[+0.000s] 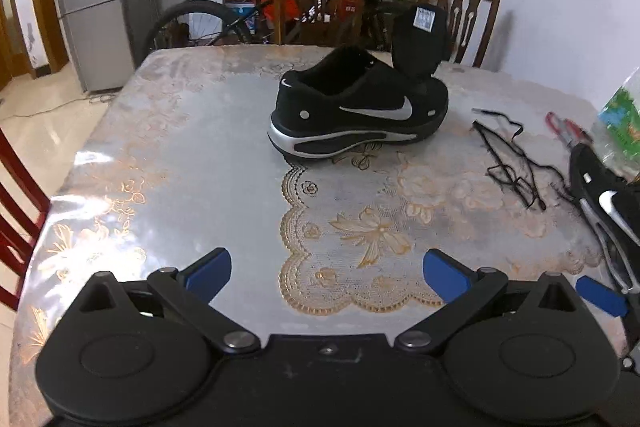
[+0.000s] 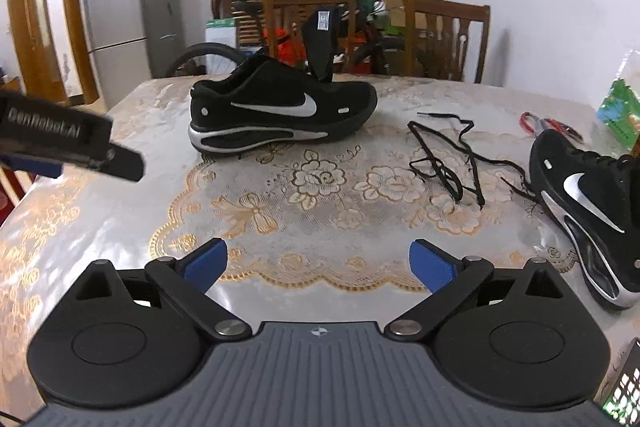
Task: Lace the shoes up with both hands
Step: 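Move the right gripper toward the black sneaker's tongue, then grasp the black sneaker's tongue with the right gripper and lift the shoe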
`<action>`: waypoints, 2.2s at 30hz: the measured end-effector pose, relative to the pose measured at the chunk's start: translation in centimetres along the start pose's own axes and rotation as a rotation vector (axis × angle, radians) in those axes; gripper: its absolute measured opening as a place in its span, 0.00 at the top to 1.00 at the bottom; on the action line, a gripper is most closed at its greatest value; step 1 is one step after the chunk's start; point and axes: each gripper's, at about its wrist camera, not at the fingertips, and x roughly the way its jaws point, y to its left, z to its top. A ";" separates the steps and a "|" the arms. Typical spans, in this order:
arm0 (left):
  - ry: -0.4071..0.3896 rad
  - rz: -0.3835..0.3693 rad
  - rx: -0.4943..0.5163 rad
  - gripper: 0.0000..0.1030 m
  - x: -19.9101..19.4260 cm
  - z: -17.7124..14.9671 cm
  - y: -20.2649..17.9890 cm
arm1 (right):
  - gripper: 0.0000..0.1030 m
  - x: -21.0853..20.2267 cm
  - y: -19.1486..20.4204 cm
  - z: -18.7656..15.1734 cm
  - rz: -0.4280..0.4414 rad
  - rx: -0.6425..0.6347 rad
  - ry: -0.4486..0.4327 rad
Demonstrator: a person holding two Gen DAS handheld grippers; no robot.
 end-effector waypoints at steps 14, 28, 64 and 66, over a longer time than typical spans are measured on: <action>-0.008 0.137 0.057 0.00 0.5 1.6 -0.6 | 0.05 12.0 0.2 8.0 0.069 0.255 0.061; 0.009 0.111 -0.059 0.00 2.5 5.9 4.3 | 0.05 26.2 4.3 14.6 -0.074 0.400 0.254; 0.077 0.111 -0.132 0.00 1.8 2.7 10.0 | 0.84 28.5 6.7 11.5 -0.232 -0.053 0.372; 0.074 0.109 -0.130 0.00 1.4 2.4 10.0 | 0.84 26.9 6.6 10.7 -0.157 -0.089 0.398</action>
